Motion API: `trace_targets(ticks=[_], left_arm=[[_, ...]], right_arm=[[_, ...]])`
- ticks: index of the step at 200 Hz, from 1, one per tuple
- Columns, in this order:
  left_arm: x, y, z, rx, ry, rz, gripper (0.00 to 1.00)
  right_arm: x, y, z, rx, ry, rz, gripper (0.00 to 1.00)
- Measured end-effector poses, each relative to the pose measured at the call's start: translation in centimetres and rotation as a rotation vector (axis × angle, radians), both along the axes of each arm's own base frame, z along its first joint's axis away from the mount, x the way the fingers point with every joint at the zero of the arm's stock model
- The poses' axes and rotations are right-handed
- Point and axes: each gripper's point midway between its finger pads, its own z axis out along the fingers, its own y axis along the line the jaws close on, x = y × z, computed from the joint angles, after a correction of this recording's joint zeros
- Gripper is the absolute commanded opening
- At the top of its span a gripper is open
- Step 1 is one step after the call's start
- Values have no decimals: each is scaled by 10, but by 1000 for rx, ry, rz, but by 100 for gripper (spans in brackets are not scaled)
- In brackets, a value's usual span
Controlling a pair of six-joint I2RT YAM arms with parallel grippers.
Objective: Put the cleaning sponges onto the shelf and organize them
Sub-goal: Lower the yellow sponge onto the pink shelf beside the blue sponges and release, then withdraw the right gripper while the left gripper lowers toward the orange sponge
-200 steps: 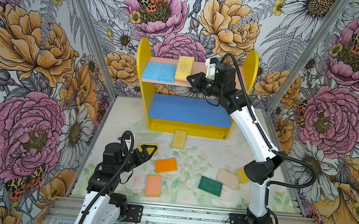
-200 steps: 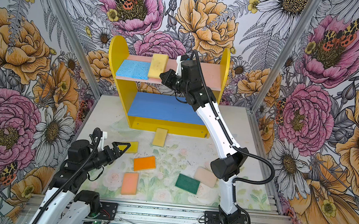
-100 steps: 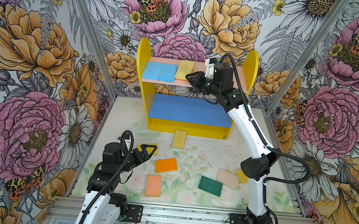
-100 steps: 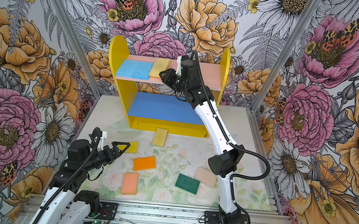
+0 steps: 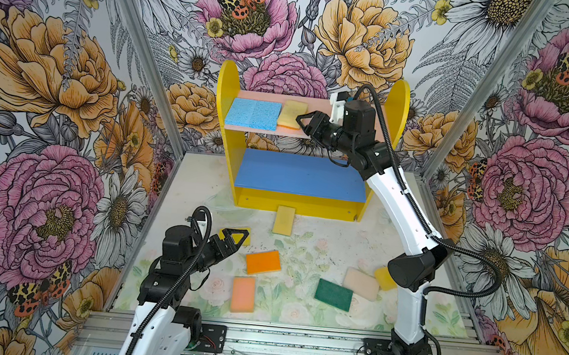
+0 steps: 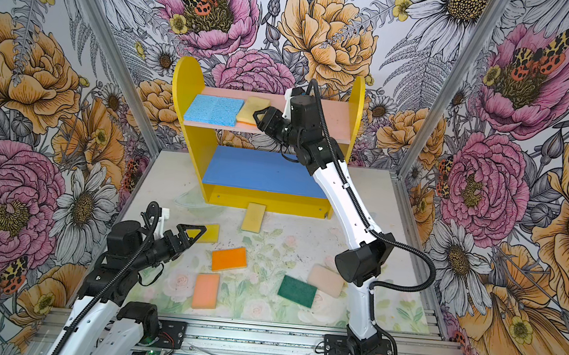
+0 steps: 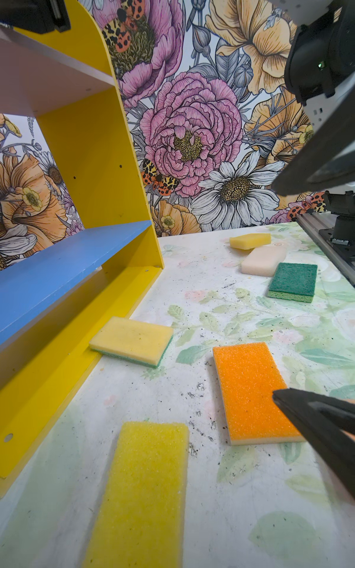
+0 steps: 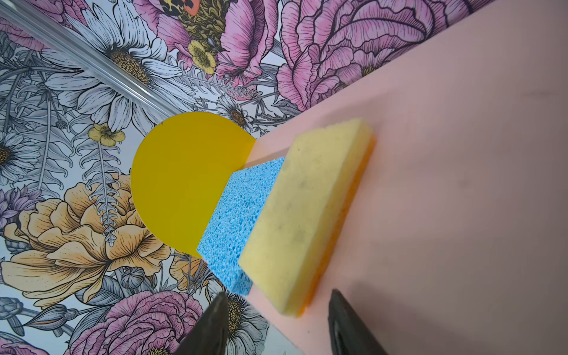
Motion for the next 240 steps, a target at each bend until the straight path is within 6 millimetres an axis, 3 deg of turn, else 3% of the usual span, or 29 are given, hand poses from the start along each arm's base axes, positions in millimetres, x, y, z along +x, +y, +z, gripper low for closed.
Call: trace_targets(ticks=[46,70,115,142,163,183,209,240], left_arm=[[0,0,0,-1,0,-2,99],[0,0,0,-1,0,-2,99],[-1,-1,0,-5,0,-8,99],[-3,-4,1,-13,0,-27,99],[-6,-11,1,-13,3,-56,99],[-13,-29,-3,1,19,-120,99],[-21,-58,-19,44,67,-216,99],[-24,-85,-36,93,108,-274,99]], right_arm=[[-10,-14,0,-47,0,-19,59],[-24,-19,0,-86,-5,-6,60],[-70,-44,15,-116,-31,10,60],[-108,-69,0,-162,-11,18,63],[-138,-94,-31,-225,49,14,69],[-167,-120,-80,-300,150,-11,75],[-203,-159,-164,-378,341,-88,99],[-244,-213,-263,-401,605,-276,99]])
